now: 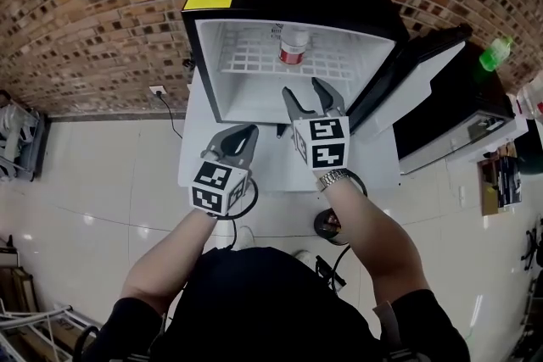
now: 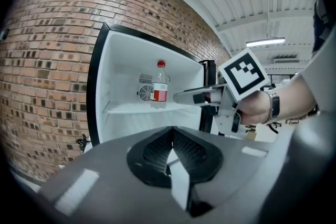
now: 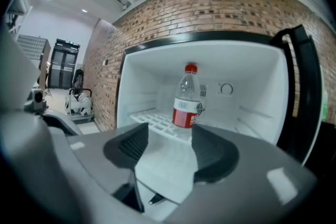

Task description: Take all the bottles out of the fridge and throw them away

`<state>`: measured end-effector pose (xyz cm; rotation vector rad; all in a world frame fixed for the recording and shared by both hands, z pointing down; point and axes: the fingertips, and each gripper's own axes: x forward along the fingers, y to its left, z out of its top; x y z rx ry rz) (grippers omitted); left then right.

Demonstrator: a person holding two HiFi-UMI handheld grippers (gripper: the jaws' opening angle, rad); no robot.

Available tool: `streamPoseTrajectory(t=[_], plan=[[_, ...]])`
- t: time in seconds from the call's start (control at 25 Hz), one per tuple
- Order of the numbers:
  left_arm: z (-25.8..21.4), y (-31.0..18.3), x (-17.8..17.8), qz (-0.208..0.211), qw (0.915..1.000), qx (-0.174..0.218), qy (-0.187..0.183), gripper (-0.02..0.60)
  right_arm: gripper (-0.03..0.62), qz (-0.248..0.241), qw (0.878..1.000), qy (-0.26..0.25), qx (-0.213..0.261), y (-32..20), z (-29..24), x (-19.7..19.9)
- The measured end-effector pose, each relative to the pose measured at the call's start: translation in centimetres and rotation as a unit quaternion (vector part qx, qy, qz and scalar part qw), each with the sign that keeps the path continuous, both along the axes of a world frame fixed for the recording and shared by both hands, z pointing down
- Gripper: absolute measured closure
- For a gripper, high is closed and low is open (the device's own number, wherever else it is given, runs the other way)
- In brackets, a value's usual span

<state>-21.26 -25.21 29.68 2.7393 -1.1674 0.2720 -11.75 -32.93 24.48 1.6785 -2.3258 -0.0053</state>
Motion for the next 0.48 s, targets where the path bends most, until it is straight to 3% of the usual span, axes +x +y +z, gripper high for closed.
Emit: streamPoseTrajectory(t=[0.48], plan=[[-1.3,-3.6,-1.8,0.005,0.9999,0.014,-0.001,0.578,0.329,0.045,0.999,-0.001,-0.003,-7.5,-1.6,0.2]])
